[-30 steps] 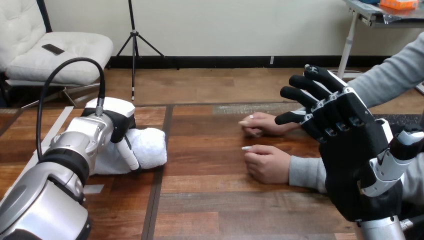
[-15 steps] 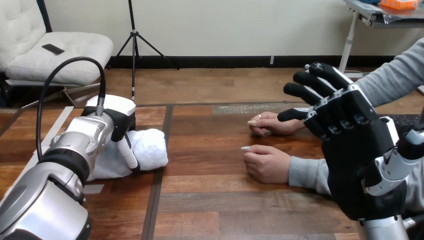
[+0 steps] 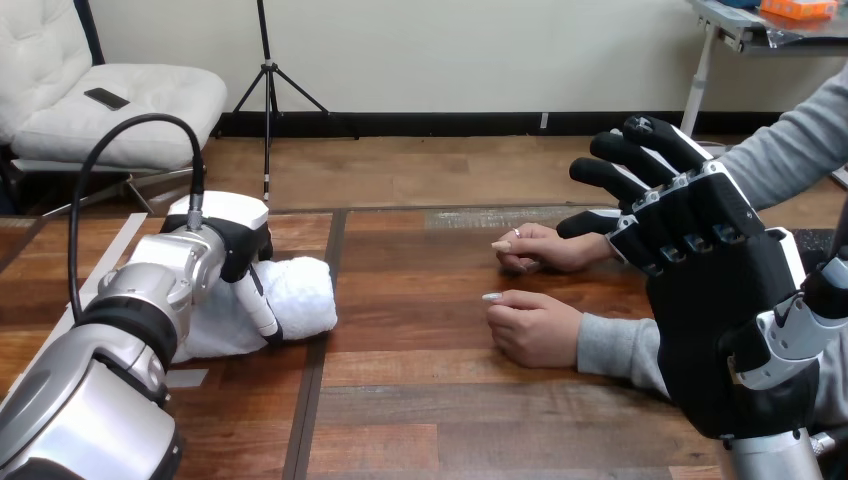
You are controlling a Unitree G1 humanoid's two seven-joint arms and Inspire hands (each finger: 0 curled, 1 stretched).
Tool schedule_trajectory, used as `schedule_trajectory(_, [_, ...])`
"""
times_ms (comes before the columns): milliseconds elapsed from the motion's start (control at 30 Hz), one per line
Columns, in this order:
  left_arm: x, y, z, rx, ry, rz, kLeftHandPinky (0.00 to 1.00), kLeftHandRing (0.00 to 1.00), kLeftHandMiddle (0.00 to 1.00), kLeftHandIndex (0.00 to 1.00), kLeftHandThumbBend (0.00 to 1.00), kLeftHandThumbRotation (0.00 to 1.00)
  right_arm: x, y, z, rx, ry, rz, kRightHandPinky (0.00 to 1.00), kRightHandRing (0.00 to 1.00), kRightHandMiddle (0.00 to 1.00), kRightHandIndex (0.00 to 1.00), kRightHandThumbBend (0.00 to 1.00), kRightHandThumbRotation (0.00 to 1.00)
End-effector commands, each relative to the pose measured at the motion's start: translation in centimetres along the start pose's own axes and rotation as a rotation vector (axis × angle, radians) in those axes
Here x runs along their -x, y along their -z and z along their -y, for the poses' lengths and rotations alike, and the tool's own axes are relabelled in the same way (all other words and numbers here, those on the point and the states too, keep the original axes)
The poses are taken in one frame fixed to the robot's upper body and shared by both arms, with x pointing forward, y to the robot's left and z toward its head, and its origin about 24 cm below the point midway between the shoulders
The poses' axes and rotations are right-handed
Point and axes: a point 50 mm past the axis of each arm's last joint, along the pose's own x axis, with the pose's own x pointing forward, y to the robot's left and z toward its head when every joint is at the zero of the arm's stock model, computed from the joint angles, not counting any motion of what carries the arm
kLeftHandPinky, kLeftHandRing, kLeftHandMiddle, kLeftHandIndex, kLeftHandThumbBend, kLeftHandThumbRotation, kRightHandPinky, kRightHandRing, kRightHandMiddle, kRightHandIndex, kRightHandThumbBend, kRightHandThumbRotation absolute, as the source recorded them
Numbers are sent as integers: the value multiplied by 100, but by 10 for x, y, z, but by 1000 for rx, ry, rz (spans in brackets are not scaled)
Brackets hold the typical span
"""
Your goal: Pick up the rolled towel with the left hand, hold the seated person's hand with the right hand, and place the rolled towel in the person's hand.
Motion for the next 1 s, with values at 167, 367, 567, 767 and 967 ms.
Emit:
schedule_trajectory(167, [0, -6, -6, 68, 32, 11, 68, 87, 90, 86, 100, 38, -9, -13, -1, 31, -32, 59, 57, 76, 78, 77, 94, 100])
schedule_trajectory(367, [-1, -8, -5, 106, 77, 6, 74, 92, 94, 91, 100, 41, -9, -14, -1, 32, -30, 55, 57, 76, 78, 77, 95, 100])
schedule_trajectory(567, [-1, -10, -3, 117, 103, -5, 83, 95, 97, 95, 100, 43, -9, -14, -1, 28, -28, 55, 57, 75, 77, 77, 95, 100])
schedule_trajectory(767, [-1, -12, -2, 120, 109, -7, 85, 96, 98, 97, 100, 45, -9, -15, -1, 31, -28, 56, 57, 76, 77, 77, 95, 100])
schedule_trajectory(967, [-1, -13, -1, 122, 111, -10, 86, 96, 98, 98, 100, 47, -9, -15, -1, 31, -26, 52, 57, 75, 77, 76, 95, 100])
